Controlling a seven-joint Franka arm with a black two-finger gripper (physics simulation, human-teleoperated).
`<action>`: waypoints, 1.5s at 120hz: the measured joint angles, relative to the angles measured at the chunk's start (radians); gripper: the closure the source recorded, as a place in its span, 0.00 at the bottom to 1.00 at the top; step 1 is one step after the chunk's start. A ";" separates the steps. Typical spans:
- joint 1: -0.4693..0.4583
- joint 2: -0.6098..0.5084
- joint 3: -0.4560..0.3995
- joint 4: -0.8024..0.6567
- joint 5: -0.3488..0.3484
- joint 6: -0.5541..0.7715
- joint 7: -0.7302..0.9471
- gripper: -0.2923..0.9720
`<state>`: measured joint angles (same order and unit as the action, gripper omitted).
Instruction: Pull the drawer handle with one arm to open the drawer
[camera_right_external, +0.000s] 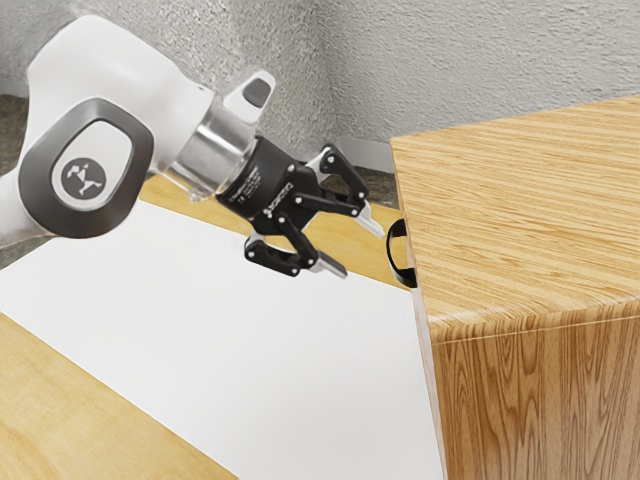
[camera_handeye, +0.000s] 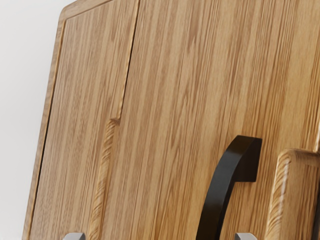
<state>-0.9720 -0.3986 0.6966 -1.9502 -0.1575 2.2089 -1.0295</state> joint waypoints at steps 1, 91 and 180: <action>-0.005 0.000 0.005 0.000 0.000 0.001 0.000 0.49; -0.124 0.000 0.100 -0.003 0.005 0.028 -0.002 0.57; -0.126 -0.017 0.103 -0.026 0.008 0.027 -0.004 0.70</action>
<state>-1.0976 -0.4156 0.7997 -1.9760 -0.1500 2.2360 -1.0332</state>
